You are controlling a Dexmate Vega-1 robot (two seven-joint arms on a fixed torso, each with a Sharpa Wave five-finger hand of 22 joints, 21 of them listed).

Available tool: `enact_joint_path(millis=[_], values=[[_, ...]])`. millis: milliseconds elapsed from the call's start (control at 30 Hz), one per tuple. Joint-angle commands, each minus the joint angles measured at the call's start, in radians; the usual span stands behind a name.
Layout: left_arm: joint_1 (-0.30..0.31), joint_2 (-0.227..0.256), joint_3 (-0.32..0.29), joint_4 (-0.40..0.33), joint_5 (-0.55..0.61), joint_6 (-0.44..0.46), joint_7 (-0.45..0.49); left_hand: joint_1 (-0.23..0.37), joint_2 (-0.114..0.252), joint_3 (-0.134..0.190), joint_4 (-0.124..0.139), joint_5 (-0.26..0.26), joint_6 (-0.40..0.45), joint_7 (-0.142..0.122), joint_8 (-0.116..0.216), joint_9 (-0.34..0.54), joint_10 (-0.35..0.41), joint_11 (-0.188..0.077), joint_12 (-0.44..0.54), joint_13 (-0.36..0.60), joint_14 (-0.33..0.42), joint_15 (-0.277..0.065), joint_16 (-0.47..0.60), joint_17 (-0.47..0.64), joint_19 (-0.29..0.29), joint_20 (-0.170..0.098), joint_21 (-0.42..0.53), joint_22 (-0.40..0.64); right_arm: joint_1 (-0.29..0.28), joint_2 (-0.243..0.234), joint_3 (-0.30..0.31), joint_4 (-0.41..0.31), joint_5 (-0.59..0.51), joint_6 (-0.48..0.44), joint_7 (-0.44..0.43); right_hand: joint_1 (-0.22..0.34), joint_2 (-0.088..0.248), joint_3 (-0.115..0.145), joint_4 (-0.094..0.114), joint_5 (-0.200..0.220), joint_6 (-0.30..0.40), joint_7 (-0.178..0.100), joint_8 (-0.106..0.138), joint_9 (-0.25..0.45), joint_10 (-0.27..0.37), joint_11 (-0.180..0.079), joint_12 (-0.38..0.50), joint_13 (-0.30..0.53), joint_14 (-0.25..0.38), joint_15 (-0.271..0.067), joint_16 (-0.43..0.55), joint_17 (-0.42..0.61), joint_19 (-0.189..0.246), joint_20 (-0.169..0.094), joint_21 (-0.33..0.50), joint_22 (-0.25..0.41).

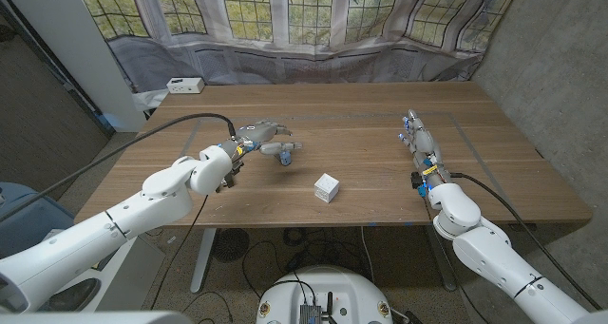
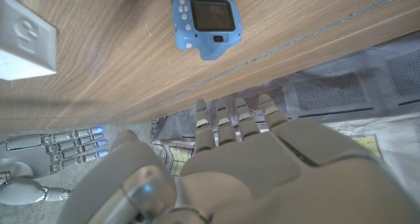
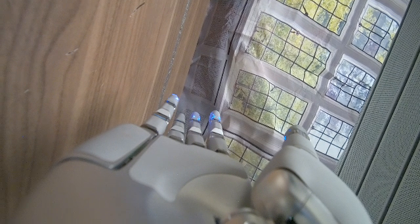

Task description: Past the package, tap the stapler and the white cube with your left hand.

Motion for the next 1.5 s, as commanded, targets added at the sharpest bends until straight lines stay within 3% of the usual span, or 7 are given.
enact_joint_path(millis=[33, 633, 900, 1333, 1500], values=[[0.012, -0.010, -0.009, 0.008, -0.009, -0.010, 0.039, 0.013, 0.000, -0.007, 0.002, -0.001, -0.074, -0.008, 0.002, 0.001, -0.016, -0.002, -0.006, 0.004, -0.003, 0.001, -0.004, 0.002, 0.008, 0.003, 0.004, 0.002, 0.003, 0.003, 0.001, 0.009, 0.005, 0.006, 0.005, -0.007, -0.001, 0.001, -0.005, 0.003, 0.012, 0.000, 0.001, 0.003, 0.007, 0.001, -0.004, 0.004, 0.005, 0.004, -0.004, 0.005, 0.001, 0.004, 0.000, 0.005], [0.039, -0.009, -0.037, 0.003, -0.057, -0.018, 0.071, 0.014, 0.000, -0.008, 0.001, -0.002, -0.063, 0.001, 0.022, 0.000, -0.037, 0.000, -0.012, 0.005, -0.015, 0.002, -0.007, 0.002, 0.007, 0.003, 0.003, 0.001, 0.000, 0.001, 0.004, 0.007, 0.000, 0.016, 0.006, -0.008, -0.001, 0.001, -0.006, 0.003, 0.012, 0.001, 0.001, 0.003, 0.008, 0.000, -0.004, 0.004, 0.005, 0.004, -0.005, 0.005, 0.002, 0.003, 0.000, 0.005], [0.051, -0.020, -0.074, 0.037, -0.177, -0.094, 0.092, 0.014, 0.001, -0.008, 0.002, -0.003, -0.038, 0.015, 0.033, 0.000, -0.031, 0.003, -0.008, 0.006, -0.011, 0.005, -0.004, 0.002, 0.007, 0.003, 0.003, 0.001, -0.003, -0.001, 0.001, 0.010, -0.011, 0.034, 0.015, -0.008, -0.001, 0.000, -0.007, 0.003, 0.011, 0.001, 0.000, 0.003, 0.007, 0.000, -0.004, 0.004, 0.005, 0.003, -0.005, 0.006, 0.006, -0.001, 0.001, 0.005], [0.068, -0.023, -0.112, 0.050, -0.270, -0.147, 0.122, 0.014, 0.002, -0.009, 0.003, -0.004, 0.011, 0.034, 0.047, -0.001, -0.015, 0.018, 0.000, 0.006, 0.000, 0.010, 0.000, 0.002, 0.012, 0.003, 0.005, 0.002, -0.001, 0.012, -0.004, 0.012, -0.029, 0.062, 0.014, -0.010, -0.003, -0.001, -0.008, 0.003, 0.014, 0.003, 0.001, 0.003, 0.016, 0.002, -0.001, 0.004, 0.015, -0.008, -0.001, 0.005, 0.030, -0.017, 0.009, 0.004], [0.081, -0.025, -0.132, 0.065, -0.314, -0.198, 0.144, 0.014, 0.003, -0.009, 0.003, -0.004, 0.009, 0.040, 0.045, -0.001, -0.012, 0.011, 0.001, 0.006, 0.001, 0.010, 0.001, 0.002, 0.015, 0.002, 0.005, 0.002, -0.001, 0.008, -0.007, 0.002, -0.045, 0.059, 0.011, -0.009, -0.003, 0.000, -0.009, 0.003, 0.019, 0.004, 0.003, 0.003, 0.027, -0.003, 0.003, 0.004, 0.022, -0.014, 0.001, 0.005, 0.038, -0.021, 0.011, 0.004]])
